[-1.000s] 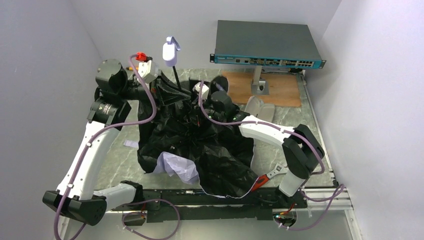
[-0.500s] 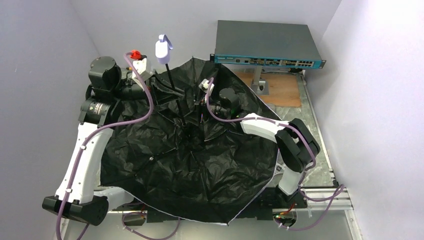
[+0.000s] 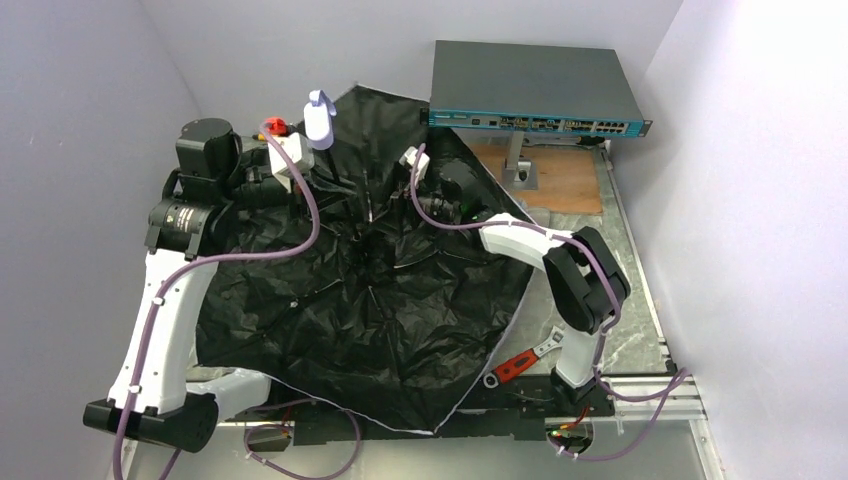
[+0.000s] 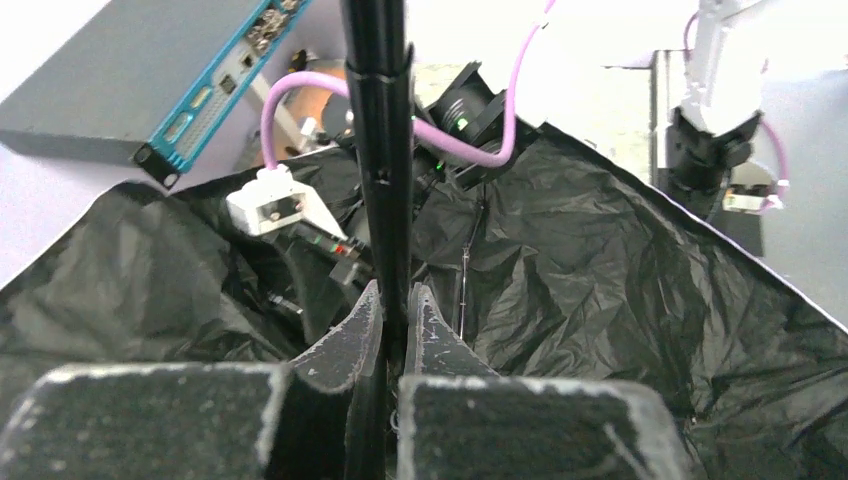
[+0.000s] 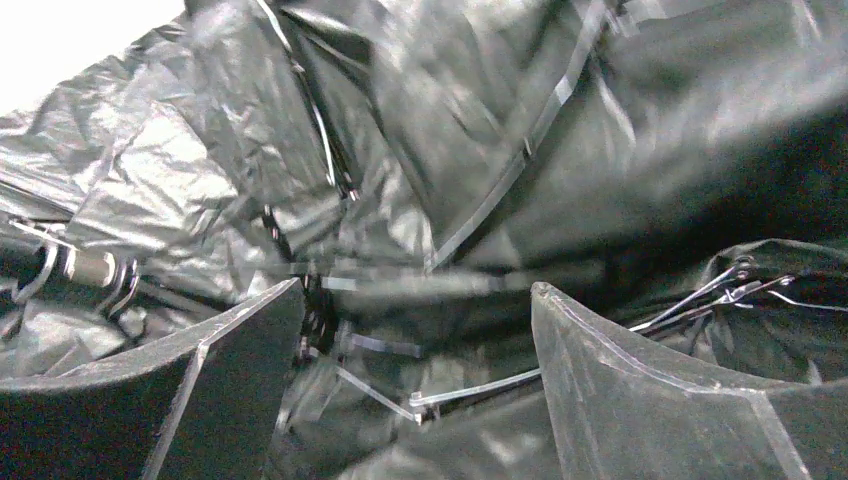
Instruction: Open the umbrella
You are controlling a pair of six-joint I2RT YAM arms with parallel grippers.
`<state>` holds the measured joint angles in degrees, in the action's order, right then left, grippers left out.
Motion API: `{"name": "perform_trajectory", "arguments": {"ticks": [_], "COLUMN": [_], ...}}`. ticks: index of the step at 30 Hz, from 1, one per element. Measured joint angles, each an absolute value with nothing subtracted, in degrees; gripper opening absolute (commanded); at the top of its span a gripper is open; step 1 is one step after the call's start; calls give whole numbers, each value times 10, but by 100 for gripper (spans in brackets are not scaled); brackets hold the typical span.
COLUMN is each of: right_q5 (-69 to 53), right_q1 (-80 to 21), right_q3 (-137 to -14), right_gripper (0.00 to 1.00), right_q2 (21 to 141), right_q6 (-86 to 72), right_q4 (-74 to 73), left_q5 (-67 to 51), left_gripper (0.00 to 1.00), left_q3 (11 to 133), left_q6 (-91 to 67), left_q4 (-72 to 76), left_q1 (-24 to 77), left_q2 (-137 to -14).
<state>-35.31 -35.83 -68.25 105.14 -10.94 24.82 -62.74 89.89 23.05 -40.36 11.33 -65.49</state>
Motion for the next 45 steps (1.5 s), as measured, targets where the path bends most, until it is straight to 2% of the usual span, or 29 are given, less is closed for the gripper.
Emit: {"name": "perform_trajectory", "arguments": {"ticks": [8, 15, 19, 24, 26, 27, 28, 30, 31, 32, 33, 36, 37, 39, 42, 45], "right_q5": [-371, -415, -423, -414, -405, -399, -394, -382, -375, -371, -368, -362, -357, -342, -326, -310], "right_q1": [-345, -346, -385, -443, -454, -456, -458, -459, -460, -460, -461, -468, -469, -466, -452, -438], "right_q3": [-715, -717, -747, -804, -826, -836, -844, -855, -858, -860, -861, -862, -862, -862, -862, -862], "right_gripper": [86, 86, 86, 82, 74, 65, 50, 30, 16, 3, 0, 0, 0, 0, 0, 0], "right_q2": [1036, 938, 903, 918, 936, 947, 957, 973, 980, 987, 990, 993, 993, 994, 994, 994], "right_q6": [-105, -105, -84, -42, -29, -23, -15, -3, -1, 3, 6, 33, 24, 6, -25, -57], "right_q4": [171, 146, 147, 150, 150, 149, 149, 146, 143, 139, 134, 136, 133, 131, 133, 138], "left_q5": [-569, -552, -542, -541, -541, -541, -541, -540, -540, -538, -533, -510, -509, -512, -524, -535], "left_gripper": [0, 0, 0, 0, 0, 0, 0, 0, 0, 5, 16, 58, 68, 77, 81, 78], "left_q3": [885, 872, 868, 868, 868, 869, 869, 869, 872, 874, 877, 889, 890, 885, 809, 704], "left_q6": [237, 224, 203, 165, 152, 147, 140, 130, 124, 119, 115, 89, 83, 62, -3, -39], "left_q4": [-371, -319, -295, -271, -265, -263, -261, -259, -260, -260, -260, -261, -256, -237, -155, -93], "left_q1": [113, 113, 113, 113, 113, 113, 113, 113, 113, 113, 113, 109, 107, 98, 51, -9], "left_q2": [-637, -636, -640, -656, -662, -664, -666, -668, -670, -671, -673, -684, -684, -677, -625, -557]}}
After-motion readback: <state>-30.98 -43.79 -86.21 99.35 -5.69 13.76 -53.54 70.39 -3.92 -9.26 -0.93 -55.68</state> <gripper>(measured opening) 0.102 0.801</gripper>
